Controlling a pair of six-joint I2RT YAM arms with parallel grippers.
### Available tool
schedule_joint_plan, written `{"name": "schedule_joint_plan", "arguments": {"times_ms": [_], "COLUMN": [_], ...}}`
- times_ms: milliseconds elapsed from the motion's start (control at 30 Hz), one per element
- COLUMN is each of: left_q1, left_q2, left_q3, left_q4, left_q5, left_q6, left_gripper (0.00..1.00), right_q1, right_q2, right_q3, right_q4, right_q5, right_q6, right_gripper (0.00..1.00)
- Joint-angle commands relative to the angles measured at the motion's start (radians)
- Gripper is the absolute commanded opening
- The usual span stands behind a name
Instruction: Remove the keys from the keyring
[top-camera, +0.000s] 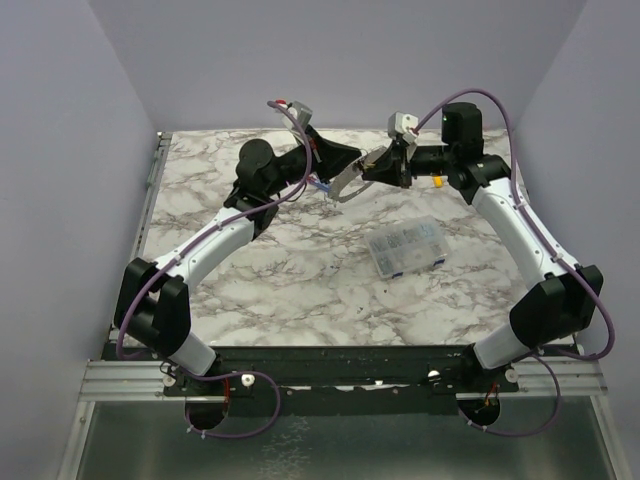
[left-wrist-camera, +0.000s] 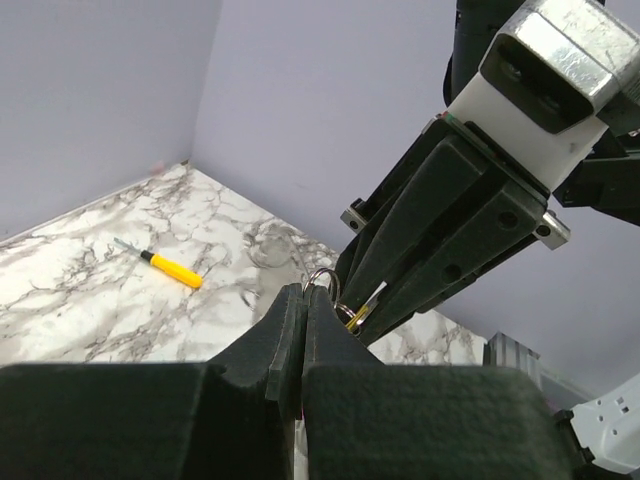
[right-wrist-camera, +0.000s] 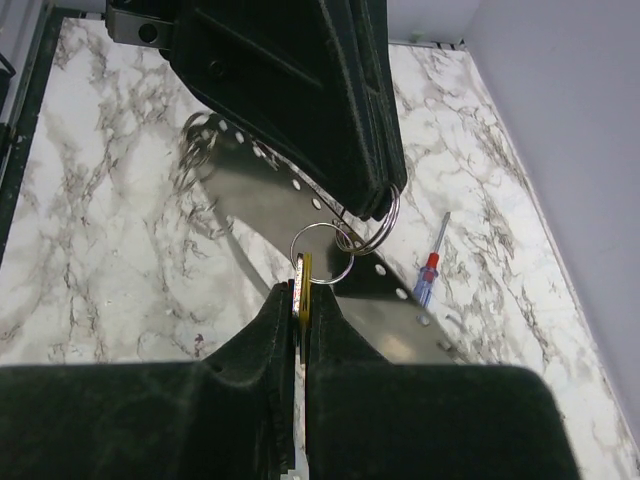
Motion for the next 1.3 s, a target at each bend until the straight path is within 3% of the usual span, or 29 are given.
{"name": "schedule_joint_plan", "arguments": {"times_ms": [0,300,600,933,1267], "left_q1": [0.011,0.011,0.004,-0.028,-0.101], "left_q2": [-0.041,-0.058,-0.079,-0.120,-0.170], "left_q3": [-0.007,-0.006,-0.029,-0.032,-0.078], "left_q4": [0.055,-0.006,-0.041,-0.188,-0.315], "left_q5": [-0.092,-0.122,-0.026,0.055,0.043], "left_q6": [0.098,0.211,0.330,0.725,1.056], "left_gripper": [0.00,0.00,0.00,0.00,0.00], "right_q1": [0.004,-0.023,-0.045,-0.045,-0.045], "right_q2": [-0.050,-0.055,-0.027,-0.006,0.009], "right_q3": [0.012,0.031,0.082,0.122,0.149], "right_q4": [-0.081,-0.093,-0.092,-0.172,-0.222], "right_q5": [-0.002,0.004,-0.009,0.006,0.016], "right_q6": [-0.035,-0.020,0.007,-0.085,-0.147], "right_gripper": [0.01,0.01,0.01,0.01,0.01]}}
